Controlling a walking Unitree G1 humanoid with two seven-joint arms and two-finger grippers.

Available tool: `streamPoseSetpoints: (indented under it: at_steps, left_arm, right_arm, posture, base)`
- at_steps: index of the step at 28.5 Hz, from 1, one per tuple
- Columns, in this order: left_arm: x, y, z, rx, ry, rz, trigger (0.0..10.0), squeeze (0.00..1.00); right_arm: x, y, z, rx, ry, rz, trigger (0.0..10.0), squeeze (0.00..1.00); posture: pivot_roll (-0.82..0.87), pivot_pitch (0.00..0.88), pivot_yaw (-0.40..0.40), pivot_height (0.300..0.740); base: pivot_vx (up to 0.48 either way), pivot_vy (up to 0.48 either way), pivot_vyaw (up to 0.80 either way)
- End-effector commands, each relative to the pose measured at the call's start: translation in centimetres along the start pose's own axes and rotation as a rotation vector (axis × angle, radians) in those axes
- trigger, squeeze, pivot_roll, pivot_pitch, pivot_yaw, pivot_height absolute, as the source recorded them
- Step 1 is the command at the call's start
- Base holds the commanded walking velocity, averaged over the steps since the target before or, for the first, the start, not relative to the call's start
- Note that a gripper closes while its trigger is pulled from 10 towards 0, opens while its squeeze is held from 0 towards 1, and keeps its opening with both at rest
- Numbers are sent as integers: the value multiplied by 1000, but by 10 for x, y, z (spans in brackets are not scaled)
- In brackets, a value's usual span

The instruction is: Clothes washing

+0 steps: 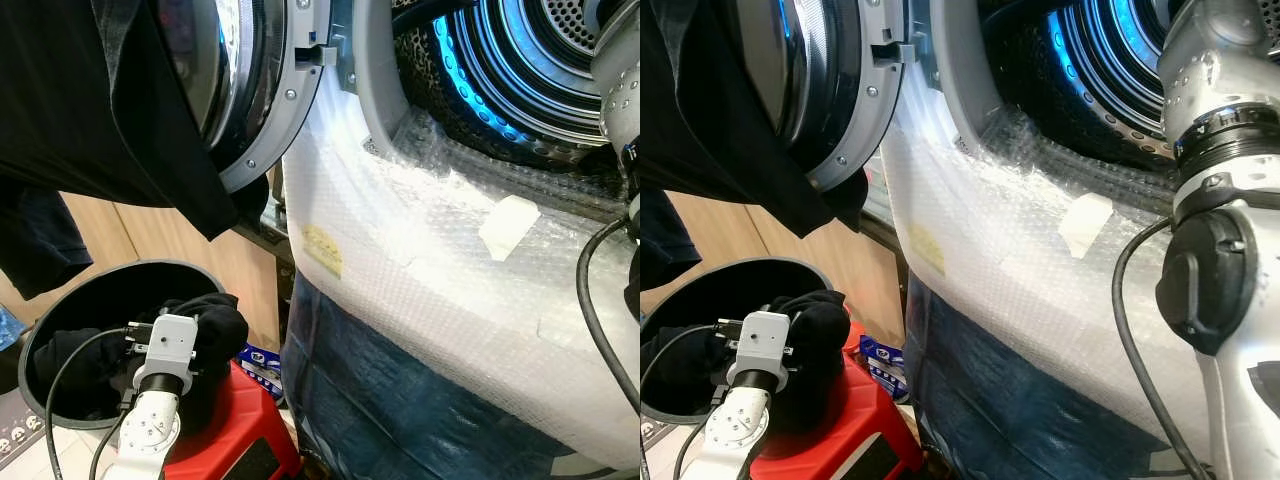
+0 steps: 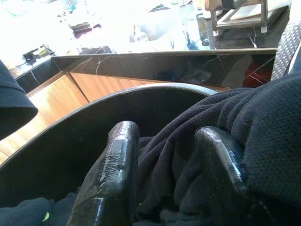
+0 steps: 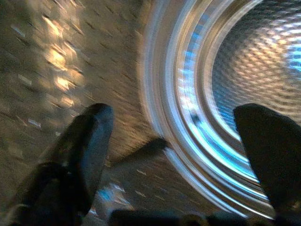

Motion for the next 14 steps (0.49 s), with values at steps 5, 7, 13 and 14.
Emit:
streamPoseSetpoints:
  at_steps: [5,7,13,14]
  left_arm:
    - [-3,-4,-8,-34,-3,19,10000,0]
    - [-3,-4,-8,-34,-3,19,10000,0]
    - [-4,-5,-15,-64,-8,27,10000,0]
    - [-4,-5,-15,-62,-10,27,10000,0]
  right_arm:
    - [30,-2,0,57,34,-92,10000,0]
    - [30,-2,0,58,34,-92,10000,0]
    - [32,-54,21,181,-20,-151,10000,0]
    - [20,-61,23,201,-18,-111,10000,0]
  posture:
    - [50,89,2,740]
    - [50,89,2,740]
    - [23,106,6,740]
    - [30,106,0,740]
  base:
    - [0,0,0]
    - [0,0,0]
    - [0,0,0]
    - [0,0,0]
Point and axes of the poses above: a point about 5 cm out from each wrist's last joint towards the gripper, its own y axis pointing out of the wrist towards the gripper, its own x axis along the axis of the wrist's last joint, z = x × y, the point moved 3 cm from there along y, pointing out of the wrist towards the gripper, and after that the axes turned 3 degrees about -y, right-handed, at the moved point
